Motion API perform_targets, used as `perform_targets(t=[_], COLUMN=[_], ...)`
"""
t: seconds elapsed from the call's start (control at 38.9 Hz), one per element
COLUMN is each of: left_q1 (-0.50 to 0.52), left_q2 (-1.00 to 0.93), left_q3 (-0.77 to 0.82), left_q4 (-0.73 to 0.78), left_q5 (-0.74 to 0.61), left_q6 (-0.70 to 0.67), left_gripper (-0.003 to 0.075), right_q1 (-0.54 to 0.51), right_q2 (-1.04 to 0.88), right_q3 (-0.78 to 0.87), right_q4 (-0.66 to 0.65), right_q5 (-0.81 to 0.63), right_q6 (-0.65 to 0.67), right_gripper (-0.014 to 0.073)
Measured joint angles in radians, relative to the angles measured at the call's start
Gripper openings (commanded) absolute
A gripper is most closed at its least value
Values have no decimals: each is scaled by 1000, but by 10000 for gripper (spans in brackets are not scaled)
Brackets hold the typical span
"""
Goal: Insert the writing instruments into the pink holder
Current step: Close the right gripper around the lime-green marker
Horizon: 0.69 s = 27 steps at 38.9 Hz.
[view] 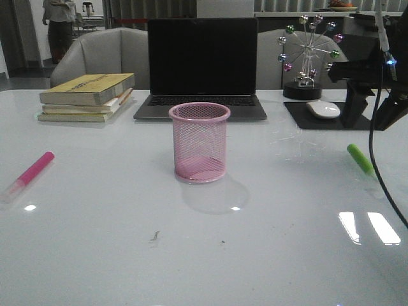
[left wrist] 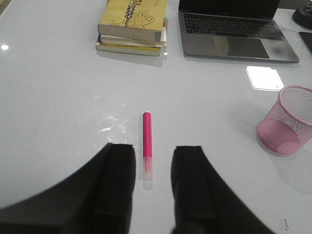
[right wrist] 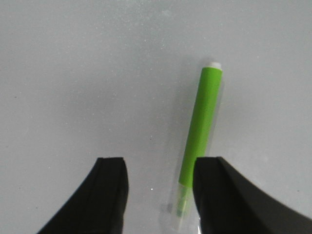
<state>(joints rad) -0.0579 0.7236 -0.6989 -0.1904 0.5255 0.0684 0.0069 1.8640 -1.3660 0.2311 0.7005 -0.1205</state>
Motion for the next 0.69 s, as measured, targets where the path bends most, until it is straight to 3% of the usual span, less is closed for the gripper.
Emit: perform_targets(t=[0.69], left_q1=[0], left_q2=[0], left_q3=[0], left_q4=[0], left_q5=[0], left_q6=[0], left_gripper=[102], right_q1=[0], right_q2=[75], right_q3=[-1], right_q4=[-52], right_q5=[-75], right_q6=[-2], right_gripper=[429])
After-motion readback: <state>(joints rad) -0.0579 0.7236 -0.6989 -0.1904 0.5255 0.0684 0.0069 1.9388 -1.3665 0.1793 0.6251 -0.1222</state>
